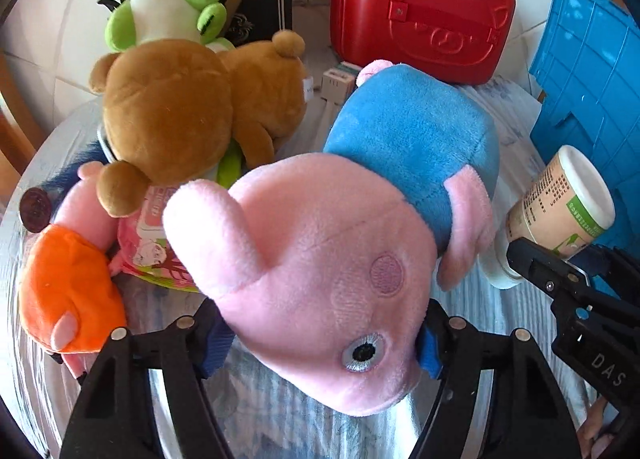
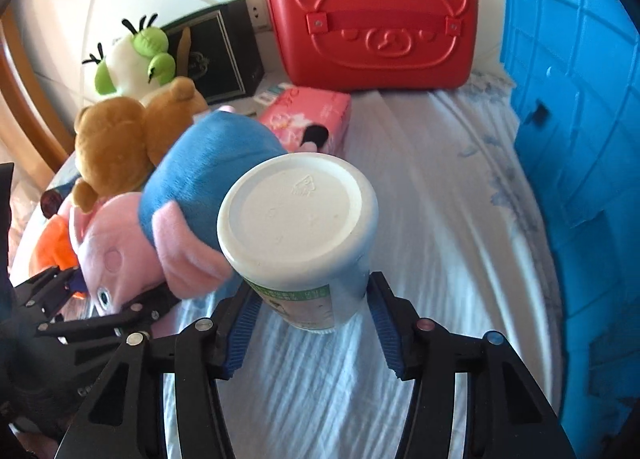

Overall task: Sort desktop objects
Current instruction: 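Lift the pig with the left tool while the right tool lifts the white bottle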

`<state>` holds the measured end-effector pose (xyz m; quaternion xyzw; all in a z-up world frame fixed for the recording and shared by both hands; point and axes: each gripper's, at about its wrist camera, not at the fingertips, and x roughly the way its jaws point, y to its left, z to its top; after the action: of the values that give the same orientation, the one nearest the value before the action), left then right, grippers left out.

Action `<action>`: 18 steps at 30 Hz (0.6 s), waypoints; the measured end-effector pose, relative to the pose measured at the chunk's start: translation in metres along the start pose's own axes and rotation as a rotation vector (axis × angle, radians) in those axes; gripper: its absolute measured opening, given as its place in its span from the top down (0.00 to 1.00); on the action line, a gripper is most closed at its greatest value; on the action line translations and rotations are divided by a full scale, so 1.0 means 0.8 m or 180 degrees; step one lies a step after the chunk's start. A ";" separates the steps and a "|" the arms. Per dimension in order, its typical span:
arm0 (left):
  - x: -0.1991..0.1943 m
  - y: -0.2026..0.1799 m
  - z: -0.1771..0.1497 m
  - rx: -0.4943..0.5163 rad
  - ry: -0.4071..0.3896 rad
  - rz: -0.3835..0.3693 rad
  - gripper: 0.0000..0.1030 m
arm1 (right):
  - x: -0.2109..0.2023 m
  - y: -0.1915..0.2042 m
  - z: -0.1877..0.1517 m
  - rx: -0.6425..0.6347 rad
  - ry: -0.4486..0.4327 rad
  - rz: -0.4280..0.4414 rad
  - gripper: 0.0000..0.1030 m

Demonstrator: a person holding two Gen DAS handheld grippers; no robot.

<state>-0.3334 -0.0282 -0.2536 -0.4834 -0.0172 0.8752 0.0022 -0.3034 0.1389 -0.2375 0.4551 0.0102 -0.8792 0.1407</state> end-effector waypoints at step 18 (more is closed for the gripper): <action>-0.263 -0.003 0.000 -0.0081 -0.1139 -0.0099 0.30 | -0.291 0.068 0.009 -0.0279 -0.1247 -0.0296 0.48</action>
<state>-0.2216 -0.0301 -0.0753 -0.3196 -0.0359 0.9469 0.0065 -0.1680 0.1413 -0.0400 0.2680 0.0419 -0.9551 0.1190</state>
